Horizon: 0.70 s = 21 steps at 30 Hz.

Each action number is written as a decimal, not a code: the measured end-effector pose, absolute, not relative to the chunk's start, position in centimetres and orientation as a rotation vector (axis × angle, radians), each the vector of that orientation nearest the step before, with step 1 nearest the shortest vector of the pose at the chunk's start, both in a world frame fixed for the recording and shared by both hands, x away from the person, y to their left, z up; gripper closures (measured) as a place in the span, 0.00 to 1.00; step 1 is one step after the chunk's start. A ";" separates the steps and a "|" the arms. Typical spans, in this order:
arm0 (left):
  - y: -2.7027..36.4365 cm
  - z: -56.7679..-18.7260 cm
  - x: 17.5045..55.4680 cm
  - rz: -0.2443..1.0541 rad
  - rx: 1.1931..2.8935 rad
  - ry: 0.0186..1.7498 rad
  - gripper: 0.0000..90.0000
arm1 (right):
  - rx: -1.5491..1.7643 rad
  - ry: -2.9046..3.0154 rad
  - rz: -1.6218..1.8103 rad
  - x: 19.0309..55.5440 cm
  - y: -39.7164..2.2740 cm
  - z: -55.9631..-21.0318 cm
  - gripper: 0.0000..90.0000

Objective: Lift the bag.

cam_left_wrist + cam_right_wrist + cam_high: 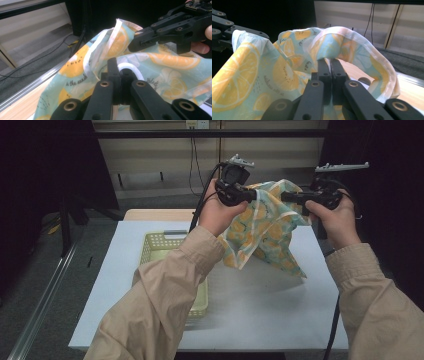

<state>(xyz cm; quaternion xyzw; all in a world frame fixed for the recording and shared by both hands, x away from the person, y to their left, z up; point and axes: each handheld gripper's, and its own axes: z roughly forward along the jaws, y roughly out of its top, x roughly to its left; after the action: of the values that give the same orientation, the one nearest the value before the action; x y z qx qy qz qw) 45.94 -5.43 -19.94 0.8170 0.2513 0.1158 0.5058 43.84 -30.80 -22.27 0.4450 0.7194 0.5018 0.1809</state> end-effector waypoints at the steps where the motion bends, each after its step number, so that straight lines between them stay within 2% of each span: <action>1: -5.3 -20.1 46.0 0.274 1.971 0.602 1.00 | 1.260 2.038 1.417 43.9 -30.6 -22.5 1.00; 8: -4.3 -21.2 46.9 0.214 1.961 0.627 1.00 | 1.265 2.062 1.427 44.6 -29.5 -23.6 0.99; 10: -4.0 -21.6 47.3 0.173 1.960 0.636 0.98 | 1.278 2.060 1.441 44.8 -29.3 -23.9 0.95; 11: -3.8 -21.9 47.5 0.152 1.967 0.658 0.89 | 1.291 2.060 1.449 44.9 -29.1 -24.1 0.88; 12: -3.6 -22.2 47.6 0.148 1.968 0.678 0.76 | 1.296 2.057 1.448 45.0 -28.9 -24.3 0.78; 13: -3.5 -22.5 47.7 0.133 1.986 0.688 0.67 | 1.303 2.056 1.443 45.1 -28.7 -24.5 0.68; 18: -2.1 -23.6 47.5 0.123 2.007 0.722 0.36 | 1.304 2.085 1.439 44.8 -28.0 -25.4 0.36; 21: -1.0 -23.9 47.1 0.121 2.028 0.721 0.24 | 1.285 2.100 1.427 44.4 -27.9 -25.7 0.28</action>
<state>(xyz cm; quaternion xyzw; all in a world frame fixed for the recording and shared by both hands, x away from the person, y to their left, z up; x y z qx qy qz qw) 47.08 -1.00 -23.95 0.8288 0.2947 0.0494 0.4730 44.37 -27.88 -25.72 0.4467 0.7300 0.4959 0.1473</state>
